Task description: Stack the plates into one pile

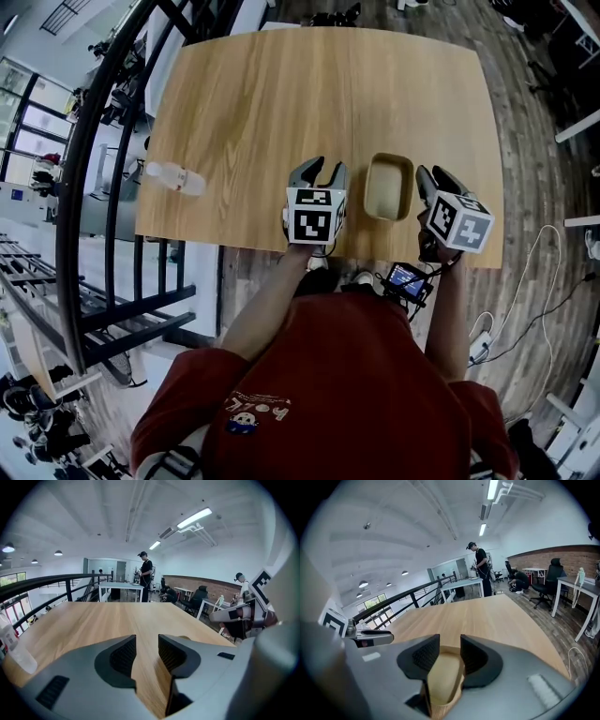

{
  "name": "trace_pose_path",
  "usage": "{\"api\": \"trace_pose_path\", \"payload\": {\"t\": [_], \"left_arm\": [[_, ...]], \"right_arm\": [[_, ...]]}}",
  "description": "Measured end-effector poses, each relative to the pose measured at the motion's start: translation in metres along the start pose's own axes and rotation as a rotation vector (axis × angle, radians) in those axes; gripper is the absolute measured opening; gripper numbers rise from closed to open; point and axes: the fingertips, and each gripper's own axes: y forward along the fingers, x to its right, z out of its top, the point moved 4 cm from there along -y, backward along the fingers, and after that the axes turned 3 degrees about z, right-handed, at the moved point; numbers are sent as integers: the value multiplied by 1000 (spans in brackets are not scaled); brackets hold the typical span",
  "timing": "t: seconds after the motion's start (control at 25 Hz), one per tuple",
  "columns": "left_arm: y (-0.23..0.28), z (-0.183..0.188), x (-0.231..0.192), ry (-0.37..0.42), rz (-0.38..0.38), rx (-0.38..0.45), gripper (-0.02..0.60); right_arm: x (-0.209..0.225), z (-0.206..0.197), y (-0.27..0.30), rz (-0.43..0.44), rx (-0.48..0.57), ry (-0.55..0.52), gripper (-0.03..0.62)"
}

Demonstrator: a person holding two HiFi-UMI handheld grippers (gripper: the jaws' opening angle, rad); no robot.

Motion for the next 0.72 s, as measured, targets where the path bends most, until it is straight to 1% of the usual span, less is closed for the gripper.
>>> {"api": "trace_pose_path", "payload": {"t": [0.12, 0.28, 0.44, 0.56, 0.72], "left_arm": [[-17, 24, -9, -4, 13, 95, 149], [-46, 61, -22, -2, 26, 248, 149], [-78, 94, -36, 24, 48, 386, 149], [-101, 113, -41, 40, 68, 471, 149], [-128, 146, -50, 83, 103, 595, 149]], "right_arm": [[-10, 22, -7, 18, 72, -23, 147], [-30, 55, -17, 45, 179, -74, 147], [-53, 88, -33, 60, 306, -123, 146], [-67, 108, -47, 57, 391, -173, 146], [-84, 142, -61, 64, 509, -234, 146]]}}
